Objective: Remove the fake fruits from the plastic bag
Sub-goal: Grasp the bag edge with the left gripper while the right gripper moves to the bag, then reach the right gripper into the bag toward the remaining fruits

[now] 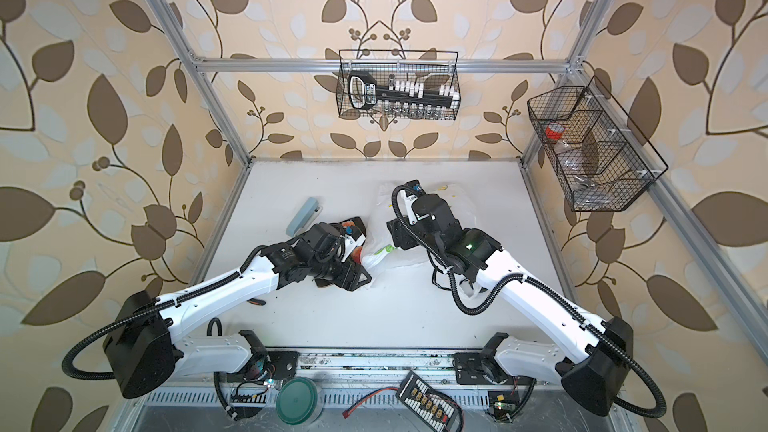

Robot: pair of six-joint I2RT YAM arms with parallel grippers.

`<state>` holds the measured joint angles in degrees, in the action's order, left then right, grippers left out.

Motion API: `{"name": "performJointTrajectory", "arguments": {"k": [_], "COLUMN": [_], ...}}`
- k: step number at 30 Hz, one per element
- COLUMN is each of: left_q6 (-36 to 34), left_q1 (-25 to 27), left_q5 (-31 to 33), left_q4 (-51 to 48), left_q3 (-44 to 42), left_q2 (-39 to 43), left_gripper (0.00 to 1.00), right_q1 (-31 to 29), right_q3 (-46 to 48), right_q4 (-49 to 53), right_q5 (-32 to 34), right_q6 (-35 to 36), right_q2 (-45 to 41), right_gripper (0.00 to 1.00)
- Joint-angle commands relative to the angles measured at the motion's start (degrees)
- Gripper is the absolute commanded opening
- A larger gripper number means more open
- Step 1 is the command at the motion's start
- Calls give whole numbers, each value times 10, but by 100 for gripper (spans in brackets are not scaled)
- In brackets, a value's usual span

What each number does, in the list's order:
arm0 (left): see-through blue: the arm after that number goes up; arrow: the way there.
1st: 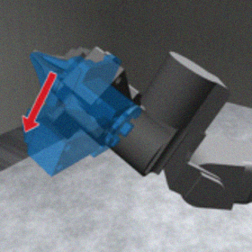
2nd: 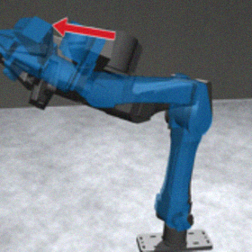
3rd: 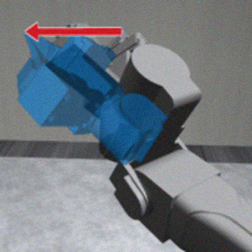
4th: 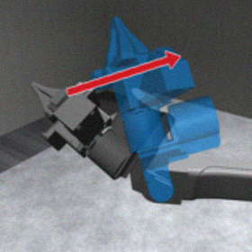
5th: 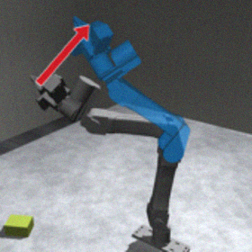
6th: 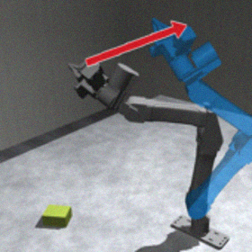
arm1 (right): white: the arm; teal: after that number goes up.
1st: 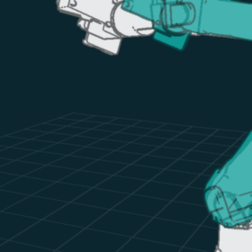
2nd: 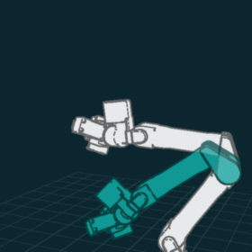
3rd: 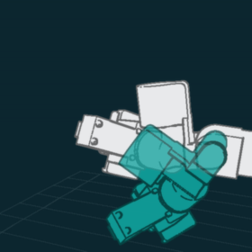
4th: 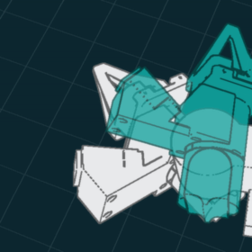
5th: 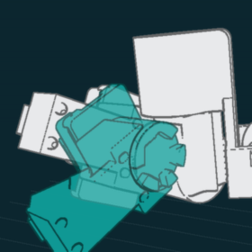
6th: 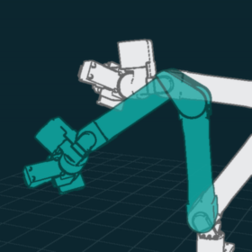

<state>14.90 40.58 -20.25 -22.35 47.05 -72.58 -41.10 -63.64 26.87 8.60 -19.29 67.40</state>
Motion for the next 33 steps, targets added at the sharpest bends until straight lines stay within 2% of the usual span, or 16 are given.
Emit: {"name": "performJointTrajectory", "arguments": {"k": [1, 9, 13, 18, 21, 23, 26, 30, 33], "left_q6": [15, 23, 27, 44, 54, 56, 59, 60, 62], "left_q1": [6, 6, 7, 6, 6, 7, 7, 7, 7], "left_q5": [-10, 17, 16, -6, -16, -21, -24, -24, -24], "left_q4": [51, 56, 60, 70, 69, 64, 56, 47, 41], "left_q3": [-8, -6, -1, 7, 21, 36, 57, 80, 91], "left_q2": [-7, -10, -9, -8, -8, -10, -11, -6, 0], "left_gripper": [66, 52, 35, 18, 7, 2, 0, 0, 0], "right_q1": [2, 1, 2, -19, -60, -88, -110, -110, -110], "right_q3": [19, 44, 57, 74, 101, 133, 175, 223, 255], "right_q4": [1, -7, -20, -38, -62, -77, -92, -119, -175], "right_q5": [9, 20, 4, -18, -14, 0, 8, 17, 71], "right_q6": [-19, -24, -22, 18, 86, 157, 284, 416, 485], "right_q2": [-25, -59, -68, -81, -97, -109, -122, -121, -107], "right_gripper": [71, 71, 69, 65, 62, 60, 58, 58, 52]}}
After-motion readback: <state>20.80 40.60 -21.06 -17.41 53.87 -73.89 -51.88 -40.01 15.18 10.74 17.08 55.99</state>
